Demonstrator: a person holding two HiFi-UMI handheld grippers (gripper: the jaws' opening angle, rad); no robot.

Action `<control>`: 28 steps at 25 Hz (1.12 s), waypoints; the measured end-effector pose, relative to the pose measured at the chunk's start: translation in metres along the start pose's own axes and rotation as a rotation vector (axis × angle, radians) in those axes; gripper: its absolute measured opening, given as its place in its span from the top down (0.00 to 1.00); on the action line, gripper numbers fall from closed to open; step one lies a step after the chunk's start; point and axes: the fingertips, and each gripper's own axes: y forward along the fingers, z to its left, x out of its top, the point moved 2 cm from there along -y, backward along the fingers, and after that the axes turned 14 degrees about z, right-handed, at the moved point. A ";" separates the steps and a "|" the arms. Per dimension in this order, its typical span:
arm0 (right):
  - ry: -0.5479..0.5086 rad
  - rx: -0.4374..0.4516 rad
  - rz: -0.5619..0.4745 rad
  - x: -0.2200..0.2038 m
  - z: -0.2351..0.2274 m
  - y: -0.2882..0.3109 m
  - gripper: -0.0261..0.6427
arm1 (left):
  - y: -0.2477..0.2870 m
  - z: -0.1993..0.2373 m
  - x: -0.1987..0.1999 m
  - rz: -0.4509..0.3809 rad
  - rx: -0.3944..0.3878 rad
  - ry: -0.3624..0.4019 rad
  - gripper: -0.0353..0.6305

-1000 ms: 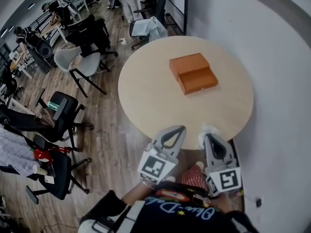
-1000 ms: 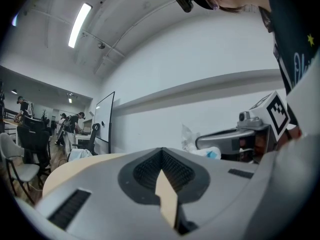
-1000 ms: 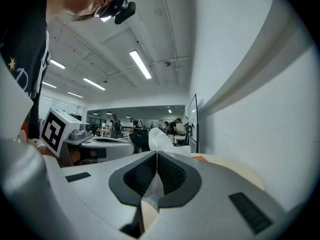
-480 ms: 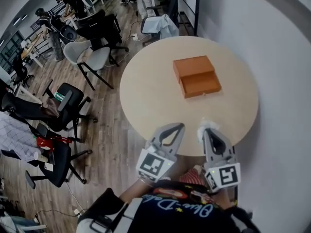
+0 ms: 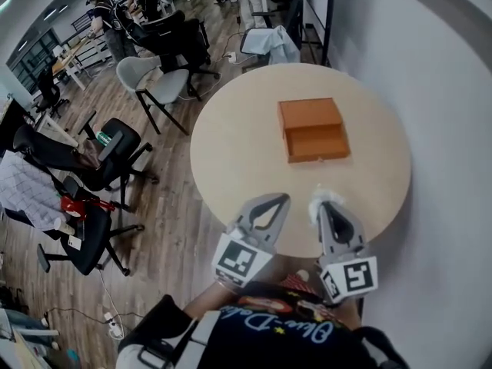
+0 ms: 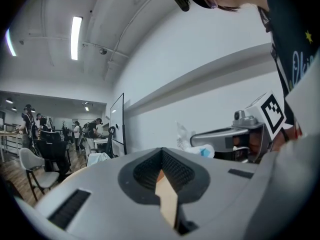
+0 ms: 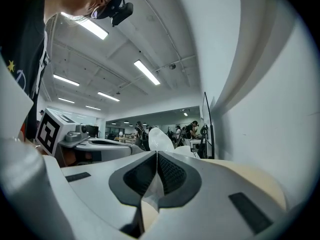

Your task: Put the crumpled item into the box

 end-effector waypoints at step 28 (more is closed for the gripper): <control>-0.001 0.176 -0.009 -0.007 -0.072 0.033 0.96 | 0.054 -0.003 0.001 0.069 0.194 -0.043 0.96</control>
